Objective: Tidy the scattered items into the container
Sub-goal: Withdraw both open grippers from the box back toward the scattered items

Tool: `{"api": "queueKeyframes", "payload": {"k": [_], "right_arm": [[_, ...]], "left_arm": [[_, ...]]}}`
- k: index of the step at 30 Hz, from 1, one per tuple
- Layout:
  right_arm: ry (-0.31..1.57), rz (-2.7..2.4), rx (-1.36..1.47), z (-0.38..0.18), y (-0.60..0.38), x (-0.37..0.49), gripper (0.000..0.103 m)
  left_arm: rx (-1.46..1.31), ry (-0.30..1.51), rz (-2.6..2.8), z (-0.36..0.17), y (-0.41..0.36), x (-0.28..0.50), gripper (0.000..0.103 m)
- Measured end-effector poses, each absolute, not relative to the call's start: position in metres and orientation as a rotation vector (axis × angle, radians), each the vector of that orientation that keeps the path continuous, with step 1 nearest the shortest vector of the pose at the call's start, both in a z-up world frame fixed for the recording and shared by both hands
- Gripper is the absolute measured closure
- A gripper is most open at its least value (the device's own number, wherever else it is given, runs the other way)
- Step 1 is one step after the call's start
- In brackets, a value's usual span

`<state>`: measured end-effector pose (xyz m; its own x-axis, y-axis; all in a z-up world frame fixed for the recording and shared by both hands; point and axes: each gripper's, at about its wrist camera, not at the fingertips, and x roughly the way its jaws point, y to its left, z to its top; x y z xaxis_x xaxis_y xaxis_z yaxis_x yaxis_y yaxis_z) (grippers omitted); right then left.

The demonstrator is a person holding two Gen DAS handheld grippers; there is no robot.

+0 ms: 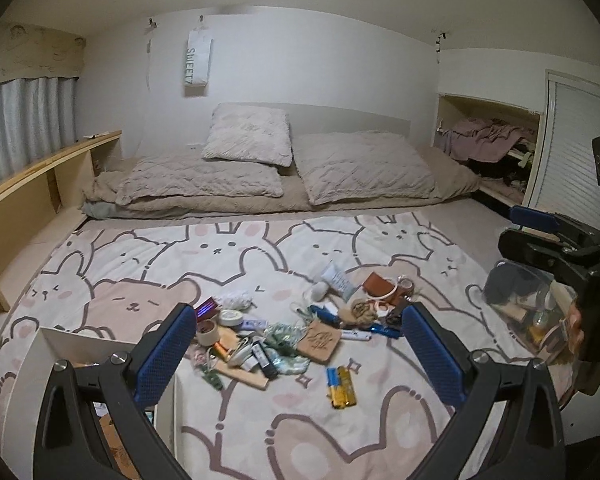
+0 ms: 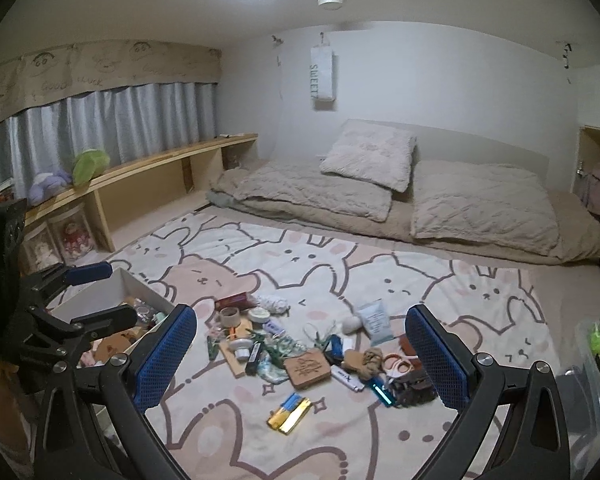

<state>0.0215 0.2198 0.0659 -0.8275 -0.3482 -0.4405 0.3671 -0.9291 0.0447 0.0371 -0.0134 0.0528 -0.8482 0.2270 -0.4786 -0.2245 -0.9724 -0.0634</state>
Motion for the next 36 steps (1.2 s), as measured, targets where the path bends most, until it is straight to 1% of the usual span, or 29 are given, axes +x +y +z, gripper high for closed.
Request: {"api": "queueKeyframes", "payload": {"k": [9, 15, 20, 25, 28, 32, 36], "right_arm": [[-0.015, -2.728, 0.65, 0.058, 0.236, 0.004, 0.0], [-0.116, -2.768, 0.694, 0.042, 0.251, -0.017, 0.0], [-0.164, -2.809, 0.682, 0.027, 0.264, -0.02, 0.0], [-0.08, -2.768, 0.682, 0.008, 0.261, -0.027, 0.0], [-0.047, -2.754, 0.756, -0.012, 0.254, -0.037, 0.0], [-0.07, -2.712, 0.903, -0.054, 0.244, -0.055, 0.0], [-0.044, -2.674, 1.068, -0.092, 0.233, -0.07, 0.0]], "left_arm": [[-0.69, -0.042, 2.786, 0.052, 0.0, 0.019, 0.0], [-0.717, -0.065, 2.766, 0.035, 0.009, -0.001, 0.0], [-0.797, -0.061, 2.732, -0.003, 0.02, -0.02, 0.0], [-0.891, -0.046, 2.705, -0.042, 0.026, -0.039, 0.0], [-0.946, -0.025, 2.691, -0.065, 0.029, -0.047, 0.0], [-1.032, -0.001, 2.664, -0.094, 0.03, -0.053, 0.001], [-1.095, 0.006, 2.638, -0.113, 0.027, -0.055, 0.001]]}}
